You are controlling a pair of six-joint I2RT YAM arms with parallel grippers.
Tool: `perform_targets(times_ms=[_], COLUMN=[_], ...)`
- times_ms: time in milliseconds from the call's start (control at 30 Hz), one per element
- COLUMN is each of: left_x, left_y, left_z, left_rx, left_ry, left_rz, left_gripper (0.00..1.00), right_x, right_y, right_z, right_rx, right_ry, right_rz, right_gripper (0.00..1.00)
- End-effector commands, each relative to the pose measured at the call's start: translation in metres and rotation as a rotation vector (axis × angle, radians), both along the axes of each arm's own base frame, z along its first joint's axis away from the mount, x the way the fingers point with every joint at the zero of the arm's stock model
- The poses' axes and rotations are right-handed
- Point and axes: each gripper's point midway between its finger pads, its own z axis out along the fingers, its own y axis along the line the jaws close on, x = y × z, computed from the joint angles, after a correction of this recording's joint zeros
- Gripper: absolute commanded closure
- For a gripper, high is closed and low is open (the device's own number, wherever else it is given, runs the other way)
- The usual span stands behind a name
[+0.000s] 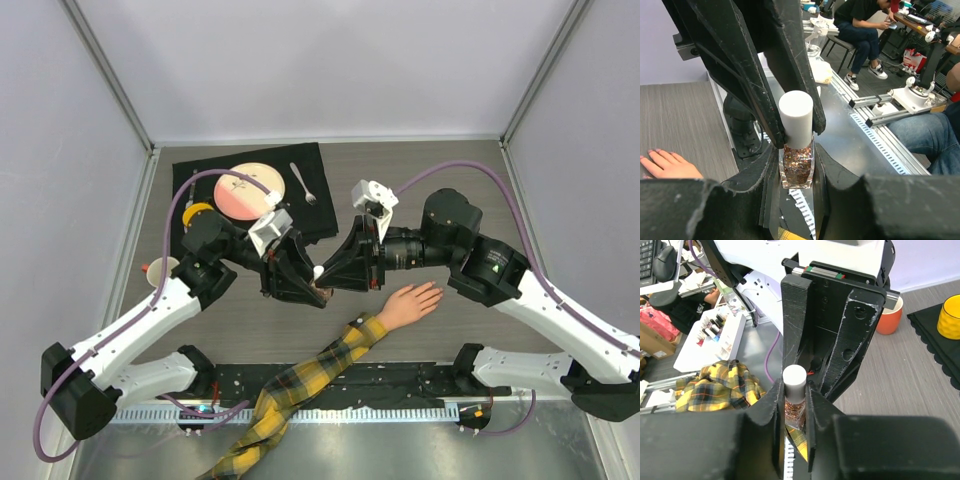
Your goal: Paint the nails
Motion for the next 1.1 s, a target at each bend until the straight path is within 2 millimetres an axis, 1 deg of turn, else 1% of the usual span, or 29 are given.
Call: perform_targets(times_ms=[0, 33, 100, 133, 167, 233, 267, 300, 367, 400, 433, 467, 500, 533, 567, 600, 633, 667, 700, 733, 767, 800, 867, 900, 933, 967, 1000, 1033, 1067], left_x=[0.005, 0.012, 0.021, 0.026, 0.036, 0.046, 0.062, 0.069, 0.09, 0.115, 0.129, 0.141, 0.167, 0.176, 0.184, 0.196, 0.199, 0.2, 0.202, 0.199, 0.199, 0.196, 0.191, 0.189, 0.181, 0.176, 0.169, 0.161, 0.149], left_y=[0.0, -0.002, -0.001, 0.0, 0.002, 0.004, 0.005, 0.005, 0.009, 0.014, 0.019, 0.024, 0.037, 0.044, 0.05, 0.056, 0.058, 0.059, 0.057, 0.055, 0.054, 0.053, 0.052, 0.051, 0.046, 0.043, 0.04, 0.036, 0.032], left_z=[0.012, 0.016, 0.012, 0.014, 0.019, 0.02, 0.022, 0.022, 0.023, 0.024, 0.023, 0.024, 0.024, 0.02, 0.017, 0.01, 0.01, 0.003, 0.0, -0.004, -0.002, -0.007, -0.007, -0.01, -0.009, -0.01, -0.01, -0.01, -0.008], left_rx=[-0.036, -0.056, -0.035, -0.047, -0.061, -0.061, -0.067, -0.061, -0.039, -0.033, -0.008, -0.001, 0.012, 0.041, 0.056, 0.092, 0.106, 0.138, 0.148, 0.152, 0.133, 0.133, 0.126, 0.128, 0.116, 0.113, 0.11, 0.108, 0.095], left_ry=[-0.042, -0.079, -0.074, -0.098, -0.105, -0.111, -0.13, -0.134, -0.14, -0.132, -0.112, -0.114, -0.101, -0.093, -0.098, -0.116, -0.116, -0.118, -0.118, -0.117, -0.122, -0.118, -0.125, -0.127, -0.139, -0.15, -0.163, -0.194, -0.206], left_rz=[0.058, 0.109, 0.162, 0.189, 0.259, 0.325, 0.424, 0.467, 0.597, 0.742, 0.829, 0.903, 1.066, 1.128, 1.184, 1.248, 1.263, 1.265, 1.261, 1.243, 1.237, 1.226, 1.202, 1.189, 1.139, 1.102, 1.061, 1.006, 0.941], left_gripper=[1.0, 1.0, 1.0, 1.0, 1.0, 1.0, 1.0, 1.0, 1.0, 1.0, 1.0, 1.0, 1.0, 1.0, 1.0, 1.0, 1.0, 1.0, 1.0, 1.0, 1.0, 1.0, 1.0, 1.0, 1.0, 1.0, 1.0, 1.0, 1.0], right_x=[-0.004, -0.005, -0.006, -0.006, -0.005, 0.001, 0.004, 0.013, 0.023, 0.03, 0.049, 0.057, 0.065, 0.097, 0.064, 0.067, 0.074, 0.077, 0.076, 0.078, 0.08, 0.08, 0.079, 0.08, 0.078, 0.074, 0.075, 0.072, 0.069], right_y=[0.002, 0.002, 0.003, 0.003, 0.001, 0.001, -0.001, -0.002, -0.005, -0.009, -0.011, -0.009, -0.004, -0.016, 0.003, 0.005, 0.023, 0.028, 0.04, 0.05, 0.054, 0.056, 0.057, 0.057, 0.055, 0.056, 0.053, 0.051, 0.042], right_z=[0.006, 0.0, -0.008, -0.011, -0.012, -0.023, -0.027, -0.033, -0.041, -0.049, -0.053, -0.059, -0.069, -0.078, -0.081, -0.061, -0.093, -0.091, -0.082, -0.091, -0.087, -0.085, -0.08, -0.076, -0.067, -0.063, -0.059, -0.053, -0.039], right_rx=[0.032, 0.021, 0.005, 0.001, 0.0, -0.021, -0.032, -0.051, -0.07, -0.08, -0.085, -0.103, -0.138, -0.195, -0.226, -0.196, -0.324, -0.332, -0.317, -0.343, -0.337, -0.331, -0.318, -0.301, -0.284, -0.271, -0.264, -0.256, -0.222], right_ry=[-0.007, 0.0, 0.011, 0.012, 0.013, 0.02, 0.012, 0.012, 0.004, 0.008, 0.008, 0.016, 0.034, -0.024, -0.084, -0.072, -0.112, -0.103, -0.088, -0.098, -0.096, -0.095, -0.084, -0.076, -0.078, -0.067, -0.061, -0.072, -0.066], right_rz=[0.038, 0.043, 0.055, 0.055, 0.046, 0.007, -0.017, -0.072, -0.134, -0.186, -0.297, -0.374, -0.458, -0.756, -0.773, -0.893, -0.946, -1.001, -1.013, -1.022, -1.032, -1.029, -1.004, -0.99, -0.961, -0.93, -0.911, -0.878, -0.862], right_gripper=[0.99, 0.99, 0.99, 0.99, 0.99, 0.99, 0.99, 0.99, 0.99, 0.99, 0.99, 0.99, 0.99, 0.99, 0.99, 0.99, 0.99, 0.99, 0.99, 0.99, 0.99, 0.99, 0.99, 0.96, 0.92, 0.86, 0.73, 0.69, 0.63])
